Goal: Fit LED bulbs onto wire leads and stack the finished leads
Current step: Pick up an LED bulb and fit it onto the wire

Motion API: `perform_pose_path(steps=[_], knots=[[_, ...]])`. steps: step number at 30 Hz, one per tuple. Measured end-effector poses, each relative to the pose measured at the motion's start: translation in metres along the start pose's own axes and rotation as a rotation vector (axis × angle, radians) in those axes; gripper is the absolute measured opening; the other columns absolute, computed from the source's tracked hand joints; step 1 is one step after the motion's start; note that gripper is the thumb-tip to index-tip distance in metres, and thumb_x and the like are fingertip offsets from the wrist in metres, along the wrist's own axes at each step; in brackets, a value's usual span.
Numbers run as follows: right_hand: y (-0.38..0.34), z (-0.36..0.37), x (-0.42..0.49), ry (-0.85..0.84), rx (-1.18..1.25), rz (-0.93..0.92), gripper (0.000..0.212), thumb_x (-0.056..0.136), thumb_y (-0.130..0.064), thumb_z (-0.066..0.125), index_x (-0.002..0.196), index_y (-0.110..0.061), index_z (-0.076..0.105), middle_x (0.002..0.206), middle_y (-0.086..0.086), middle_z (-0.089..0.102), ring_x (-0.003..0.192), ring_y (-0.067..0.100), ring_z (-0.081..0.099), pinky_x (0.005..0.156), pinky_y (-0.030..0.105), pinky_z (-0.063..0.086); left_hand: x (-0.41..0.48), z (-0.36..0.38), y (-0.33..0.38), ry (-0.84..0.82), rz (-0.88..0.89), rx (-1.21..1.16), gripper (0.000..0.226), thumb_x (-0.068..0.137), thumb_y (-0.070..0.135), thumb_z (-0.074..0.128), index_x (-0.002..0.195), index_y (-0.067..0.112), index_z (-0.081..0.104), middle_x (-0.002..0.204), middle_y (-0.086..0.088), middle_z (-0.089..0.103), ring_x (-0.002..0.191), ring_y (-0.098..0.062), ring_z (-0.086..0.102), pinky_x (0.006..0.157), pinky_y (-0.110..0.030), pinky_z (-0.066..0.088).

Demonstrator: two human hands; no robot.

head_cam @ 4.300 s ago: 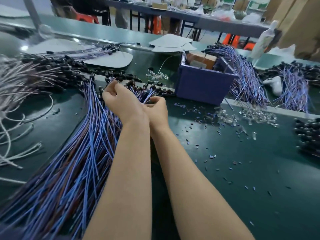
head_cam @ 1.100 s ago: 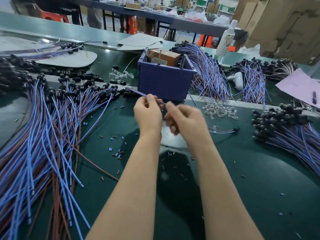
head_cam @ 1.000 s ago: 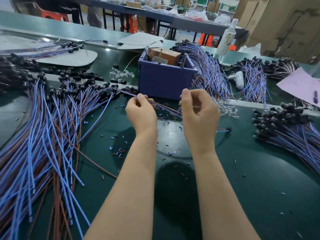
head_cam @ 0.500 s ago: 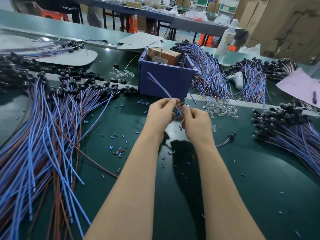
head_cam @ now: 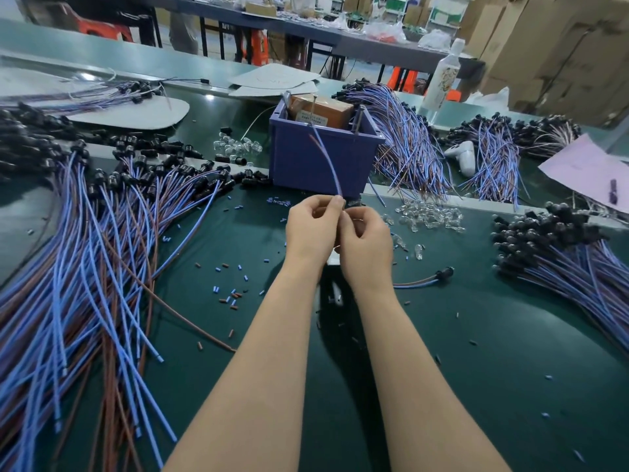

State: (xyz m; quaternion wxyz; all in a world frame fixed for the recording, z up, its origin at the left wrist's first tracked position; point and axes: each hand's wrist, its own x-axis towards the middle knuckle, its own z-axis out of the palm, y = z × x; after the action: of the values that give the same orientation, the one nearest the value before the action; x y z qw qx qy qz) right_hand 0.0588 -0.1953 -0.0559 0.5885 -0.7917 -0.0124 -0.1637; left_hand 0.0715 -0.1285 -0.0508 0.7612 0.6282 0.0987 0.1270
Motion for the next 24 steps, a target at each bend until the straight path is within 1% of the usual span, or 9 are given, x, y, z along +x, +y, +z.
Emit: perform_pose_path(steps=[3,5,7,9,11,14,16,19,24], knots=[[0.0043,0.001,0.0026,0.016,0.11,0.098,0.015,0.092,-0.012,0.056,0.078,-0.015,0.058,0.085,0.017,0.068,0.083,0.033,0.064,0.084,0.051,0.051,0.0006,0.0018,-0.0031,-0.014,0.034,0.054,0.016,0.093,0.012,0.056,0.078,0.015,0.062,0.074,-0.005,0.063,0.073,-0.021,0.06,0.07,-0.032,0.054],[0.0055,0.0014,0.0034,0.061,0.209,0.144,0.018,0.092,-0.01,0.056,0.075,-0.016,0.058,0.08,0.013,0.066,0.077,0.025,0.064,0.083,0.046,0.054,0.0011,0.0014,-0.0044,0.026,0.069,0.113,0.018,0.094,0.014,0.053,0.077,0.017,0.058,0.076,-0.001,0.063,0.077,-0.02,0.06,0.078,-0.037,0.051],[0.0061,-0.0001,0.0051,0.135,0.324,0.175,0.019,0.095,-0.008,0.052,0.078,-0.015,0.055,0.075,0.008,0.064,0.066,0.013,0.063,0.071,0.03,0.056,0.0008,0.0013,-0.0047,0.08,0.087,0.135,0.021,0.098,0.015,0.045,0.078,0.02,0.051,0.076,0.005,0.063,0.075,-0.015,0.061,0.075,-0.032,0.05],[0.0063,-0.0027,0.0074,0.22,0.393,0.173,0.02,0.098,-0.007,0.046,0.08,-0.015,0.05,0.072,0.004,0.062,0.056,0.005,0.061,0.061,0.019,0.052,-0.0024,0.0025,-0.0029,0.111,0.125,0.095,0.023,0.1,0.014,0.04,0.078,0.021,0.045,0.072,0.005,0.062,0.062,-0.006,0.063,0.065,-0.019,0.049],[0.0058,-0.004,0.0078,0.27,0.401,0.152,0.021,0.099,-0.007,0.041,0.083,-0.018,0.045,0.071,0.004,0.062,0.058,0.01,0.063,0.062,0.022,0.054,-0.0061,0.0037,-0.0004,0.134,0.226,0.143,0.023,0.1,0.015,0.04,0.079,0.021,0.043,0.066,0.005,0.061,0.051,-0.001,0.06,0.057,-0.012,0.046],[0.0025,-0.0012,0.005,0.274,0.393,0.116,0.023,0.098,-0.004,0.037,0.084,-0.021,0.04,0.07,0.006,0.063,0.065,0.024,0.064,0.071,0.035,0.057,-0.0079,0.0057,0.0004,0.13,0.334,0.236,0.015,0.1,0.017,0.043,0.085,0.016,0.047,0.065,0.005,0.061,0.059,-0.013,0.062,0.063,-0.023,0.051],[0.0017,0.0003,0.0038,0.287,0.371,0.107,0.024,0.096,-0.001,0.036,0.084,-0.022,0.039,0.067,0.006,0.063,0.064,0.025,0.064,0.071,0.038,0.056,-0.0071,0.0057,-0.001,0.13,0.325,0.232,0.014,0.099,0.016,0.044,0.086,0.014,0.048,0.065,0.004,0.061,0.06,-0.015,0.062,0.064,-0.023,0.051],[0.0015,-0.0006,0.0032,0.303,0.36,0.106,0.023,0.093,0.0,0.035,0.084,-0.021,0.039,0.064,0.005,0.063,0.061,0.023,0.062,0.068,0.038,0.052,-0.0049,0.0035,-0.0033,0.136,0.249,0.168,0.013,0.099,0.014,0.044,0.088,0.01,0.05,0.065,0.003,0.061,0.05,-0.002,0.058,0.057,-0.014,0.048],[0.0023,-0.0015,0.003,0.298,0.38,0.121,0.02,0.091,0.001,0.032,0.099,-0.015,0.04,0.062,0.003,0.062,0.062,0.022,0.06,0.066,0.037,0.049,-0.0023,0.0015,-0.0035,0.144,0.196,0.09,0.01,0.098,0.01,0.043,0.091,0.009,0.05,0.066,0.001,0.061,0.045,0.004,0.055,0.052,-0.008,0.043]])
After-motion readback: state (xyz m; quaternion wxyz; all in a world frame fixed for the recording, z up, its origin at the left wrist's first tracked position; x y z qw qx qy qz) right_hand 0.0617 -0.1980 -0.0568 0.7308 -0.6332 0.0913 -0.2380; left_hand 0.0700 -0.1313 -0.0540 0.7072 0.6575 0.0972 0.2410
